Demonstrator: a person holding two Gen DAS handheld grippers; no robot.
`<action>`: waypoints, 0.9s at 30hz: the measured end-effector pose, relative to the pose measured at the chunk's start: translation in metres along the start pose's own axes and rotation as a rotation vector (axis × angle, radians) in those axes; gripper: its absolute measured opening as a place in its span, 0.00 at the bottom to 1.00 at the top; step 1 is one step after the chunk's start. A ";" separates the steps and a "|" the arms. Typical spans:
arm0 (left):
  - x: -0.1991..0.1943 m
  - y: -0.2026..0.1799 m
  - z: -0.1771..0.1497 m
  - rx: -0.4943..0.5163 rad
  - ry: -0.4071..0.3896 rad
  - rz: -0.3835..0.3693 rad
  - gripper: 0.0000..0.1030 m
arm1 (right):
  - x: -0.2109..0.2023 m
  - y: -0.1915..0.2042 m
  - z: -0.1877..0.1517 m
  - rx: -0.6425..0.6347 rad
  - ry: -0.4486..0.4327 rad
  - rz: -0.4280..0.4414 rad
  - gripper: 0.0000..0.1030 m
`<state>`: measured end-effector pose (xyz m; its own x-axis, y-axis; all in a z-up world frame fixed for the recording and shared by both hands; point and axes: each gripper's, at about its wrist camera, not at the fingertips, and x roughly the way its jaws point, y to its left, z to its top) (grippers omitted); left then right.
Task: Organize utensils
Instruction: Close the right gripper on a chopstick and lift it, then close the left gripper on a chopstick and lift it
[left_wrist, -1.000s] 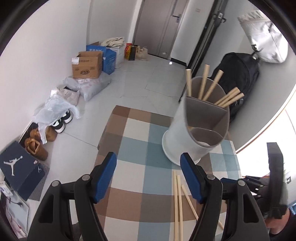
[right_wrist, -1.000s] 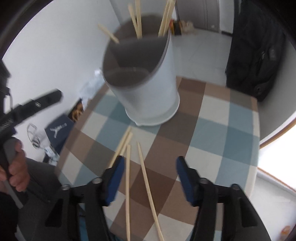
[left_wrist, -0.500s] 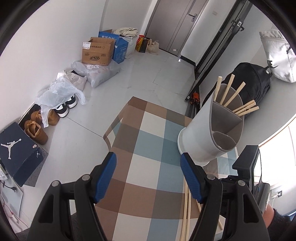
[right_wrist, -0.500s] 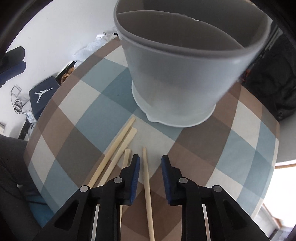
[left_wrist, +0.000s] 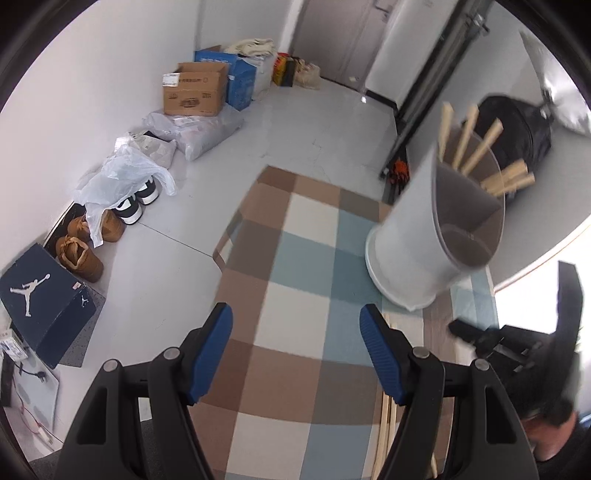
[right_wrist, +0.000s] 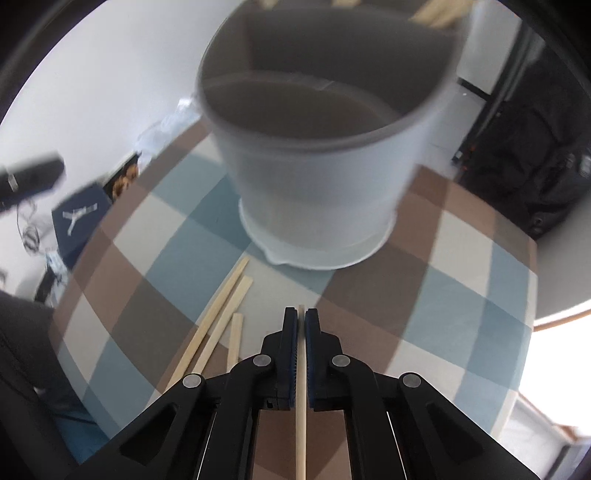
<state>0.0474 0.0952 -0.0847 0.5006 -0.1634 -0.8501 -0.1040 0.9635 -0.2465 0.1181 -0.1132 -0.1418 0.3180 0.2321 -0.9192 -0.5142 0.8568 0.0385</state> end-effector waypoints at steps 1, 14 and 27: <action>0.005 -0.007 -0.004 0.028 0.022 0.000 0.65 | -0.010 -0.005 -0.002 0.015 -0.026 0.005 0.03; 0.052 -0.059 -0.046 0.264 0.244 0.092 0.65 | -0.089 -0.079 -0.028 0.305 -0.252 0.125 0.03; 0.050 -0.058 -0.042 0.285 0.261 0.124 0.65 | -0.098 -0.085 -0.036 0.334 -0.286 0.188 0.03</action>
<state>0.0424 0.0221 -0.1327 0.2604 -0.0548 -0.9639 0.1108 0.9935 -0.0266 0.1023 -0.2254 -0.0687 0.4746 0.4743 -0.7415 -0.3144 0.8782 0.3605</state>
